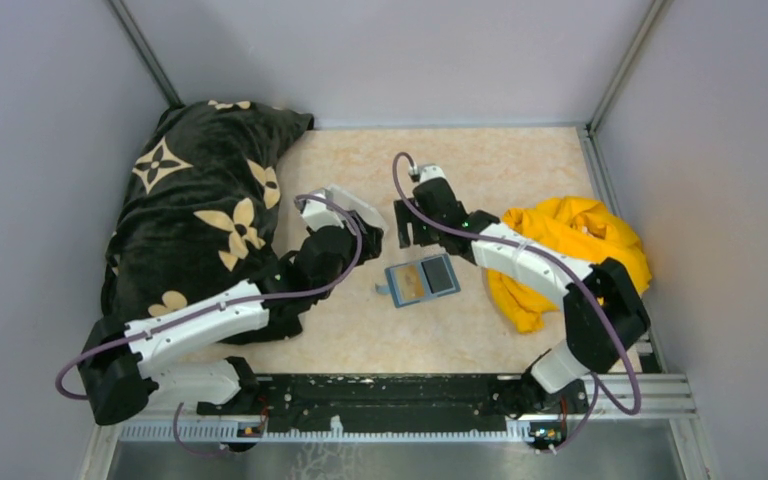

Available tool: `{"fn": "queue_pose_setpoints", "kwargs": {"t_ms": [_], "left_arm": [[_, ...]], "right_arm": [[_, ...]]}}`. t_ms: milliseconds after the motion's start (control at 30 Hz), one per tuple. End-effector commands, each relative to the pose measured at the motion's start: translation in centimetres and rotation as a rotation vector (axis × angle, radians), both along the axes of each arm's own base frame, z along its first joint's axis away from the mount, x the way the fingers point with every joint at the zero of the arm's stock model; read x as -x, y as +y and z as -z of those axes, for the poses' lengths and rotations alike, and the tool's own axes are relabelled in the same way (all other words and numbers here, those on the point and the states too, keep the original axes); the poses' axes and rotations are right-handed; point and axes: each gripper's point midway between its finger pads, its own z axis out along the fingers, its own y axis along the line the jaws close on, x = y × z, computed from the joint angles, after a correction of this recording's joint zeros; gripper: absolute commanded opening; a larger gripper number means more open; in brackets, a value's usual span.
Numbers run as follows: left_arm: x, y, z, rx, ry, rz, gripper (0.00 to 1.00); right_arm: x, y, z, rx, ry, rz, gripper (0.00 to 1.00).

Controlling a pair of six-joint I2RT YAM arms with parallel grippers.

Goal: Put the credit cards into the card holder
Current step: Insert the credit card into the card holder, then pick up the credit card from the storage box.

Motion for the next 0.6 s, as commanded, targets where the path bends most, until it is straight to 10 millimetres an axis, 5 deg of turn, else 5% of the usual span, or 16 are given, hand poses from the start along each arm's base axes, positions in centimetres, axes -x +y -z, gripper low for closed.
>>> {"fn": "queue_pose_setpoints", "kwargs": {"t_ms": [0,100,567], "left_arm": [[-1.3,4.0,-2.4,-0.119,-0.072,-0.12,0.71],[-1.5,5.6,-3.3,-0.118,-0.085,-0.156,0.74],[0.3,9.9,0.0,-0.095,-0.012,-0.22,0.75]], "right_arm": [[-3.3,3.9,-4.6,-0.029,-0.12,-0.104,0.75],[-4.7,6.5,-6.7,-0.022,-0.164,-0.183,0.73],[-8.3,16.2,-5.0,-0.015,-0.1,-0.412,0.67]]}}
